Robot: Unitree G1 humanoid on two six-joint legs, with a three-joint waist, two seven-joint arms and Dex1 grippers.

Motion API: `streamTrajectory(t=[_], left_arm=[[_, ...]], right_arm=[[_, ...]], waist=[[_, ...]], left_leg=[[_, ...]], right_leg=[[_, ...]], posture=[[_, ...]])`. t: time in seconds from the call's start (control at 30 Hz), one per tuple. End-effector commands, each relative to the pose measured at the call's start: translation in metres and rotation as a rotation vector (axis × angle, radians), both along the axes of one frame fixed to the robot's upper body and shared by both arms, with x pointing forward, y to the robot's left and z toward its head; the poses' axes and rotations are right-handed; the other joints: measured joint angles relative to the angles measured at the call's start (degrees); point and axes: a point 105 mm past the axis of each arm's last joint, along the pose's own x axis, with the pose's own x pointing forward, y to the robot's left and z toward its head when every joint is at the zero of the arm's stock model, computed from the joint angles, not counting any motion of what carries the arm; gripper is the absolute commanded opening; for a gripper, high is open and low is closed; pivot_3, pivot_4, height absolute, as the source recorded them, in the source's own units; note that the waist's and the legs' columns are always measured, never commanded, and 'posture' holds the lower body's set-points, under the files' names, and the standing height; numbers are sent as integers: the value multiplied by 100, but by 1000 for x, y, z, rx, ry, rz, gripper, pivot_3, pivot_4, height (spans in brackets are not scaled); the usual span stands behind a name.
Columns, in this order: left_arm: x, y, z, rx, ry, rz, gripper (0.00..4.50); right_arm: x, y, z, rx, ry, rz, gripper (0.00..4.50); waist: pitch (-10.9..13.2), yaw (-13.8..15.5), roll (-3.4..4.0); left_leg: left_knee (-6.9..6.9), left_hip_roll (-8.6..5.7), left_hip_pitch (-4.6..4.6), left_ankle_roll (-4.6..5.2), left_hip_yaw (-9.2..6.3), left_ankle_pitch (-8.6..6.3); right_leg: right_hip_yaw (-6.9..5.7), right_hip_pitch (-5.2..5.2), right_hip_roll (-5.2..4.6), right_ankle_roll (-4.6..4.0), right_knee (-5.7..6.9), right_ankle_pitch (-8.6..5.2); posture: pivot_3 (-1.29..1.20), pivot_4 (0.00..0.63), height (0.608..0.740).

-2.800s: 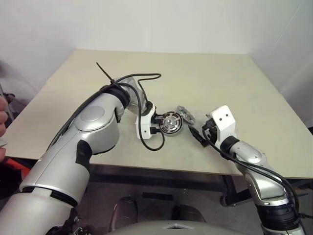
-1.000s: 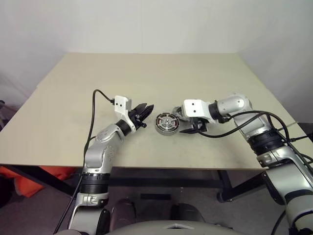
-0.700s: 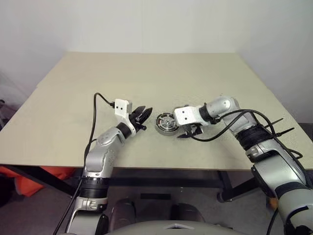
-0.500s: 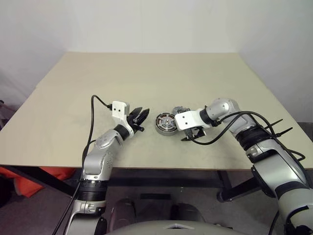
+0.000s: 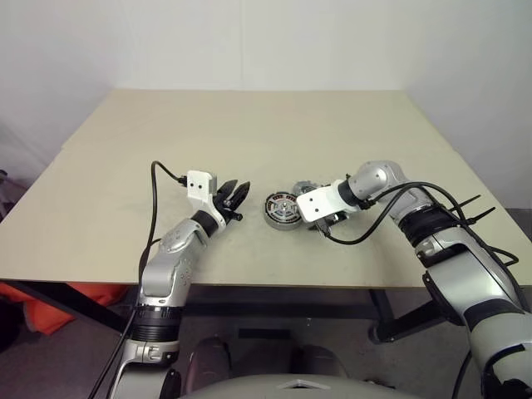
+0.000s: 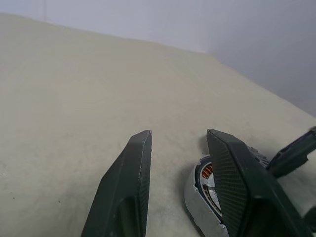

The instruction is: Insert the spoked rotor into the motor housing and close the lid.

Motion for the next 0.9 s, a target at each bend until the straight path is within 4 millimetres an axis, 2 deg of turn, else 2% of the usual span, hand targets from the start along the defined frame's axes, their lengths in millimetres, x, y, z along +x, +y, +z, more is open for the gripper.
streamTrajectory(t=[0.03, 0.2, 0.3, 0.47, 0.5, 0.7, 0.8, 0.9], left_arm=[[2, 3, 14, -7, -56, 16, 1882], [2, 3, 14, -7, -58, 24, 1882], [2, 4, 14, -4, -59, 29, 1882], [2, 5, 12, -5, -55, 35, 1882], [1, 5, 12, -5, -55, 35, 1882], [3, 5, 10, -3, -51, 39, 1882], [3, 7, 8, 2, -47, 46, 1882], [2, 7, 6, 5, -44, 49, 1882]], right_arm=[[5, 3, 7, -13, -30, 21, 2398], [7, 5, 4, -16, -31, 24, 2398], [7, 6, 3, -19, -28, 34, 1782], [11, 6, 6, -10, -62, 32, 165], [11, 6, 7, -11, -63, 32, 17], [14, 4, 10, 1, -71, 23, 17], [17, 2, 20, 14, -97, 21, 17], [16, 9, 28, 52, -97, 33, 17]], waist=[[0, -2, 0], [0, -67, 0], [0, -110, 0], [-2, -128, -3], [-2, -124, -2], [-2, -124, -3], [-2, -120, -3], [-2, -119, -3]], left_leg=[[0, 0, 0, 0, 0, 0], [1, 1, 4, 0, 1, 0], [2, 1, 8, -2, 1, 1], [2, 2, 7, 1, 1, -1], [2, 1, 6, 1, 2, -1], [3, 0, 3, 3, 2, -2], [2, 1, 3, 3, 2, -2], [3, -1, 1, 4, 2, -2]], right_leg=[[0, 0, 0, 0, 0, 0], [0, 1, 0, 0, 4, 0], [0, 3, 0, 0, 5, 0], [0, 5, 1, -1, 4, 0], [0, 3, 1, -1, 4, 1], [1, 4, 0, -1, 3, 1], [0, 4, 0, -2, 4, 1], [1, 3, -1, -2, 2, 1]], posture=[[0, 0, 740], [0, 0, 740], [0, 0, 740], [0, 0, 740], [0, 0, 740], [0, 0, 740], [0, 0, 740], [0, 0, 740]])
